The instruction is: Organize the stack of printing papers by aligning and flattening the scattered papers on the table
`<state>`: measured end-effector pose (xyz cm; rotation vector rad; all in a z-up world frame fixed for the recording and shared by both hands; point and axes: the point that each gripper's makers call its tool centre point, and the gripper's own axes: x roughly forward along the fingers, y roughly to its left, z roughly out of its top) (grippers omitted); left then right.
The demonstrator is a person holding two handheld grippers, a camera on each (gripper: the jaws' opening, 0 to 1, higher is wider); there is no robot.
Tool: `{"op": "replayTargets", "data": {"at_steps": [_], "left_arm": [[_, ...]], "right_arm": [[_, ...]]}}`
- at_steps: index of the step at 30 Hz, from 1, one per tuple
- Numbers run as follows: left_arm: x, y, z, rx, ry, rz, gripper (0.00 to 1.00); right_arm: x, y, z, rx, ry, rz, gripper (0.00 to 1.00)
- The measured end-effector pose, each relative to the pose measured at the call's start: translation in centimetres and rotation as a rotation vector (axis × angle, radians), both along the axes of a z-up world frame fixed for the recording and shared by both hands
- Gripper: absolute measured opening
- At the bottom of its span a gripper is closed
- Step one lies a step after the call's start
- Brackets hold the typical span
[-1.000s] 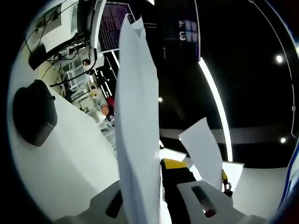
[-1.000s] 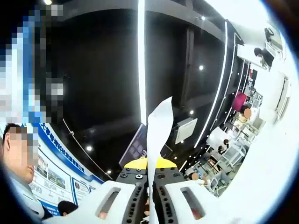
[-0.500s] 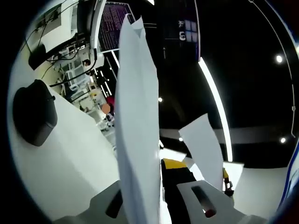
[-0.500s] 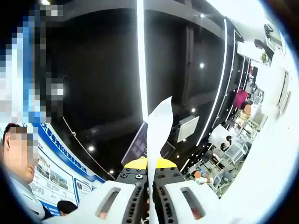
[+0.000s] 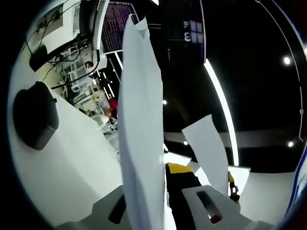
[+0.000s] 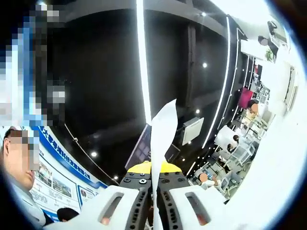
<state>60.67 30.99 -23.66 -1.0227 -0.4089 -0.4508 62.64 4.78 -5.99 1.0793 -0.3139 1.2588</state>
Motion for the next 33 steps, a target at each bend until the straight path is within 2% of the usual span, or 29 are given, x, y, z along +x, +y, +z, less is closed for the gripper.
{"op": "replayTargets", "data": {"at_steps": [20,21,24,26,29,33], "left_arm": [[0.1,0.1,-0.1,-0.003,0.003,0.004,0.06],[0.6,1.2,-0.7,-0.045,0.059,0.053,0.06],[1.3,2.9,-1.5,-0.143,0.109,0.092,0.06],[1.2,2.9,-1.5,-0.132,0.104,0.094,0.06],[1.0,1.7,-1.2,-0.042,0.084,0.078,0.06],[0.9,1.6,-1.0,-0.031,0.072,0.081,0.06]], "right_arm": [[0.5,0.0,-1.2,-0.021,0.015,0.002,0.00],[0.6,-0.1,-1.4,-0.022,0.017,-0.002,0.00],[1.4,-0.4,-2.1,-0.017,0.049,-0.013,0.00],[1.5,-0.7,-2.2,0.000,0.066,-0.012,0.00],[1.8,-0.9,-2.5,0.009,0.081,-0.015,0.00],[2.3,-1.2,-3.1,0.009,0.100,-0.028,0.00]]}}
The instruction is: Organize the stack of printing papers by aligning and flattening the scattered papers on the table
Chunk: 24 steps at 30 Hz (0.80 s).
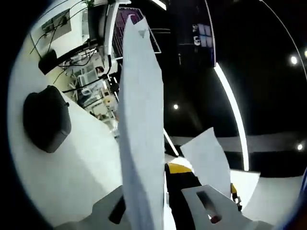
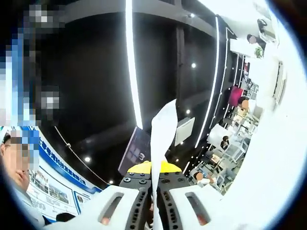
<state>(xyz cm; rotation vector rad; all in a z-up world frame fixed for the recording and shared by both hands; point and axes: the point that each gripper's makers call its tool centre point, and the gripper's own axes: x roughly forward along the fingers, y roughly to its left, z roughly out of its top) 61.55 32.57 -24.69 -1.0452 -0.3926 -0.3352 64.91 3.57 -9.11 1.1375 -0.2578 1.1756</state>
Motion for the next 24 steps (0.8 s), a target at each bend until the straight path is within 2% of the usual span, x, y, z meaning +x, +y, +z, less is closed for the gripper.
{"op": "replayTargets", "data": {"at_steps": [4,8,13,20,24], "left_arm": [[0.0,0.1,0.1,-0.012,-0.007,-0.002,0.06],[-0.1,0.1,0.1,-0.010,-0.012,-0.007,0.07],[-0.1,0.2,0.1,-0.023,-0.010,-0.012,0.07],[-0.1,0.2,0.0,-0.028,-0.006,-0.014,0.07],[-0.1,0.1,0.1,-0.028,-0.011,-0.020,0.07]], "right_arm": [[0.7,0.6,-0.8,0.027,0.050,0.018,0.00],[0.8,2.3,-1.1,0.025,0.065,0.039,0.00],[0.6,3.5,-1.3,0.066,0.096,0.086,0.00],[0.2,4.5,-0.6,0.125,0.123,0.149,0.00],[-0.7,5.6,0.1,0.124,0.110,0.191,0.00]]}}
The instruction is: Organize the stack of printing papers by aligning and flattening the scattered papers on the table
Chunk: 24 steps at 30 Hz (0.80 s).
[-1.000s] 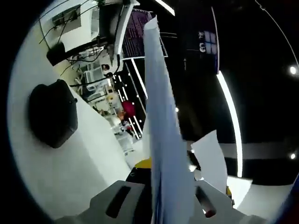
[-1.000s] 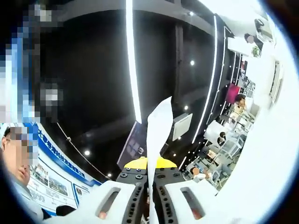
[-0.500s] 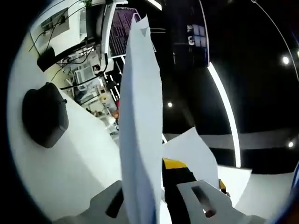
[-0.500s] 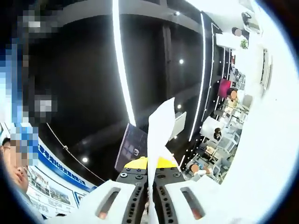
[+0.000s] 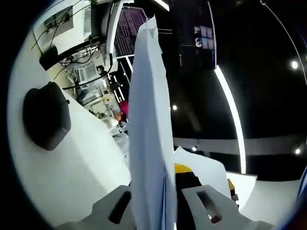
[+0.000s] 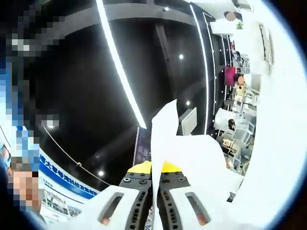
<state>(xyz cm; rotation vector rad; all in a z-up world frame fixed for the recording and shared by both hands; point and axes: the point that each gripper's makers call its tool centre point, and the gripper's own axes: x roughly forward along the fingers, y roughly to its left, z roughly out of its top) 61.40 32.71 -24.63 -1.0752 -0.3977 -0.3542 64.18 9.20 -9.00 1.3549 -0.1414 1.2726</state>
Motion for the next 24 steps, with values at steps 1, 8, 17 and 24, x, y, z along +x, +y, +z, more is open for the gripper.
{"op": "replayTargets", "data": {"at_steps": [1,8,17,24], "left_arm": [[0.0,0.0,0.0,0.001,0.000,0.000,0.07],[-0.1,0.0,0.0,0.000,-0.001,0.002,0.07],[-0.1,0.0,0.0,-0.002,-0.003,0.000,0.07],[-0.1,0.0,0.1,-0.008,-0.007,-0.005,0.07]], "right_arm": [[-0.2,0.2,0.1,-0.001,-0.005,0.006,0.00],[-2.2,1.3,2.4,0.025,-0.050,0.068,0.00],[-3.7,1.5,3.9,0.051,-0.111,0.091,0.00],[-0.4,3.4,-3.0,-0.110,-0.040,-0.002,0.00]]}}
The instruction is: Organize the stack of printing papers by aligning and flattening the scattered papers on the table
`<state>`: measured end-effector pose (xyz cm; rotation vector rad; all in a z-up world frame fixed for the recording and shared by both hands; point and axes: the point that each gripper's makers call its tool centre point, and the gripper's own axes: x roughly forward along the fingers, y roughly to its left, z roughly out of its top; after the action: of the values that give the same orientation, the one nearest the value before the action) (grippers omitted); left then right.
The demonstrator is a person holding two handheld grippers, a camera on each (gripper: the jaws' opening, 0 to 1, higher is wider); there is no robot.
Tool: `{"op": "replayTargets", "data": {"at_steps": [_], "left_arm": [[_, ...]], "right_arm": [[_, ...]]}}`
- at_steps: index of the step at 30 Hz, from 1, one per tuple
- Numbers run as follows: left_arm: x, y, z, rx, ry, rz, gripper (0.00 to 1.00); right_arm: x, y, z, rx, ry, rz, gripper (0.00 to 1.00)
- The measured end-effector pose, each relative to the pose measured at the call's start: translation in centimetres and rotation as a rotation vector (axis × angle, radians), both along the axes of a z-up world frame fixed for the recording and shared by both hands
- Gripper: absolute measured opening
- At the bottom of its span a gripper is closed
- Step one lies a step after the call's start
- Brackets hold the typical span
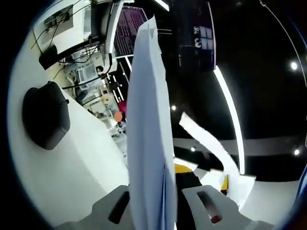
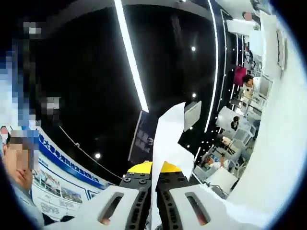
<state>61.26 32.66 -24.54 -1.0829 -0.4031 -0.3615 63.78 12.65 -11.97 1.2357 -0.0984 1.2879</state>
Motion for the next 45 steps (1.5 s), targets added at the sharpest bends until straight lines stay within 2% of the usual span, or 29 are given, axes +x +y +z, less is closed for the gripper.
{"op": "replayTargets", "data": {"at_steps": [1,2,5,9,12,16,21,24,27,33,36,45], "left_arm": [[0.0,0.0,0.0,0.001,0.000,0.000,0.07],[0.0,0.0,0.0,0.001,0.000,0.000,0.07],[0.1,0.0,0.0,0.001,0.001,-0.001,0.07],[0.1,0.1,0.0,-0.002,-0.001,-0.002,0.07],[0.1,0.1,0.0,-0.002,-0.001,-0.001,0.07],[0.1,0.1,0.0,-0.001,-0.004,-0.003,0.07],[0.1,-0.2,0.1,-0.001,-0.010,-0.018,0.08],[0.1,-0.2,0.1,-0.005,-0.012,-0.017,0.08],[0.0,-0.2,0.1,-0.003,-0.013,-0.018,0.08],[0.0,-0.2,0.1,-0.009,-0.012,-0.021,0.09],[0.0,-0.1,0.2,-0.031,-0.014,-0.029,0.11],[-0.1,-0.1,0.2,-0.023,-0.020,-0.029,0.15]], "right_arm": [[0.6,-0.2,-0.7,0.022,0.037,-0.007,0.00],[1.0,-0.2,-1.2,0.027,0.045,-0.021,0.00],[1.6,0.7,-3.0,-0.047,0.056,-0.041,0.00],[2.6,0.9,-4.3,-0.080,0.068,-0.085,0.00],[3.3,0.7,-4.7,-0.083,0.085,-0.105,0.00],[4.1,0.2,-5.0,-0.100,0.076,-0.153,0.00],[5.2,0.0,-6.0,-0.102,0.119,-0.177,0.00],[5.9,-0.2,-6.1,-0.105,0.118,-0.213,0.00],[6.3,-0.2,-6.6,-0.086,0.151,-0.199,0.00],[5.8,0.9,-7.3,-0.112,0.142,-0.192,0.00],[6.0,1.2,-7.5,-0.101,0.157,-0.184,0.00],[5.6,1.7,-7.5,-0.090,0.154,-0.168,0.00]]}}
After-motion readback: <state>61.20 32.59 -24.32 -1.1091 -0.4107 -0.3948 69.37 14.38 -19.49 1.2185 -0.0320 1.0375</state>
